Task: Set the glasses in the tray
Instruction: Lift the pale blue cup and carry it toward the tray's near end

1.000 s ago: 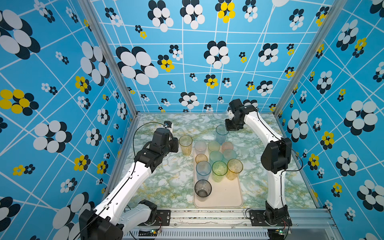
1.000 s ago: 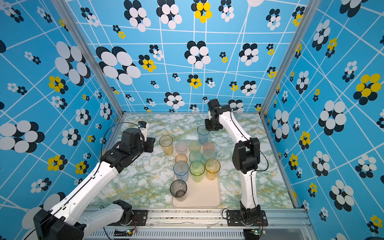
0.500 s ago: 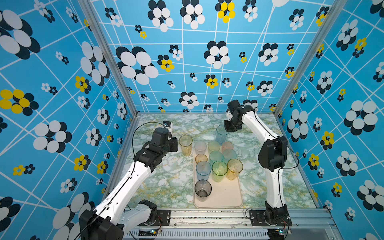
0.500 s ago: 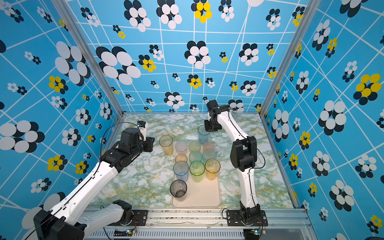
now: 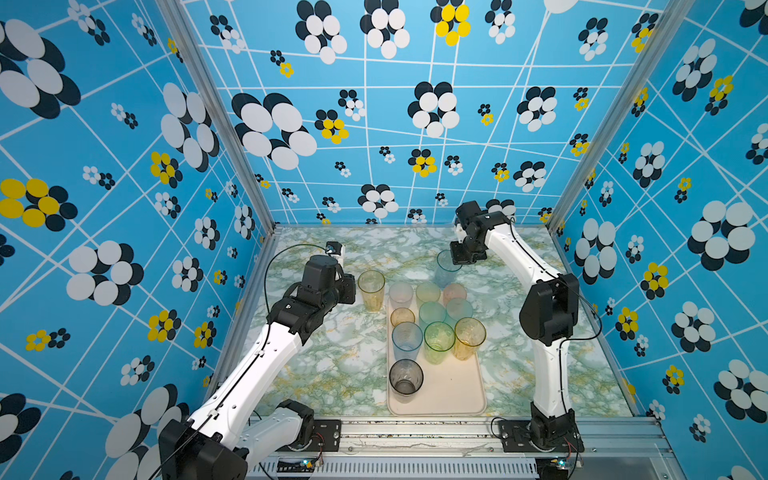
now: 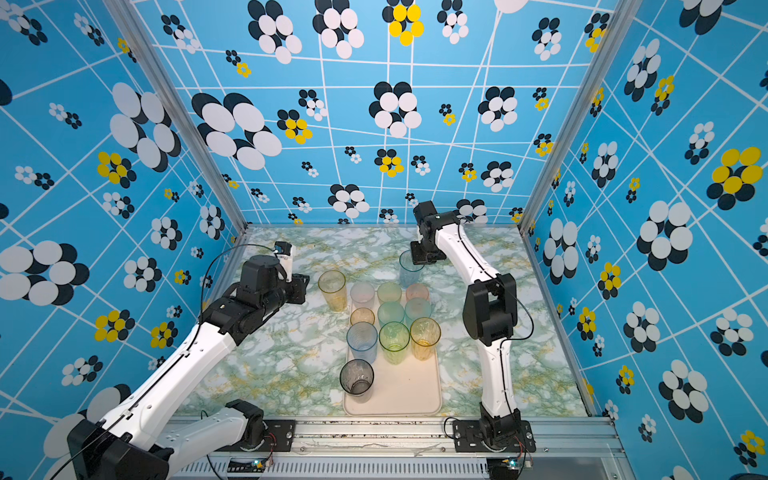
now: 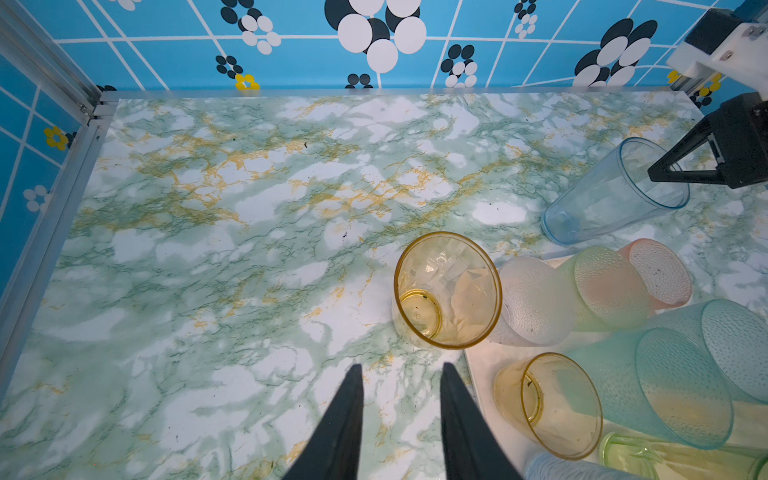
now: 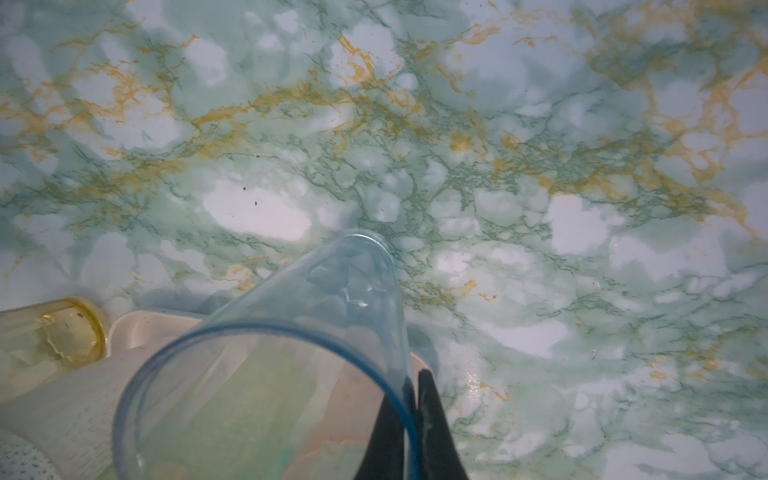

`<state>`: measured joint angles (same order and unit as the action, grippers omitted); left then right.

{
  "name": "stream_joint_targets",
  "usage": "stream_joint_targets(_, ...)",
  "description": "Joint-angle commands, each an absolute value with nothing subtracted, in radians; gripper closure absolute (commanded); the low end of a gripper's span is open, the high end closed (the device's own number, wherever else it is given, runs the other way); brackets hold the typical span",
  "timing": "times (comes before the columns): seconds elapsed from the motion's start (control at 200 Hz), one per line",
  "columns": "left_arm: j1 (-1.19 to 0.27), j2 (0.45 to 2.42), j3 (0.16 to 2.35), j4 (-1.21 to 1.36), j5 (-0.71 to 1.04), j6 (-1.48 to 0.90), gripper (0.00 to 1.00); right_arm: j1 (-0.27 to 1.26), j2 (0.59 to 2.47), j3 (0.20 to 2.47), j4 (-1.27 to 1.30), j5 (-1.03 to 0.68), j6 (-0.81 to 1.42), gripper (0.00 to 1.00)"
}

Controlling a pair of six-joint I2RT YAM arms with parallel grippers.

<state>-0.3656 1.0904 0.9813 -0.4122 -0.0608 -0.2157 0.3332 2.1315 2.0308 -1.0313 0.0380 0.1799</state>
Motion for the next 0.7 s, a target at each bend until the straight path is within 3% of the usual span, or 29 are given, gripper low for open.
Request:
stream_joint_targets(0.0, -0.357, 1.098, 0.954, -0.405, -0.032, -0.21, 0.68, 0.339, 2.004, 1.949, -0.919, 0.075, 0.208, 0.99)
stream_joint_targets(0.32, -0.357, 1.085, 0.948, -0.424, -0.031, -0.205, 0.68, 0.339, 1.576, 1.671, -0.762, 0.148, 0.201, 0.99)
stream_joint_targets(0.555, -0.357, 1.091, 0.979, -0.475, -0.032, -0.18, 0.68, 0.339, 1.334, 1.698, -1.046, -0.075, 0.101, 0.98)
stream_joint_targets(0.7, -0.358, 1.084, 1.016, -0.501, -0.018, -0.173, 0.68, 0.392, 1.261, 1.756, -1.285, -0.066, 0.051, 0.98)
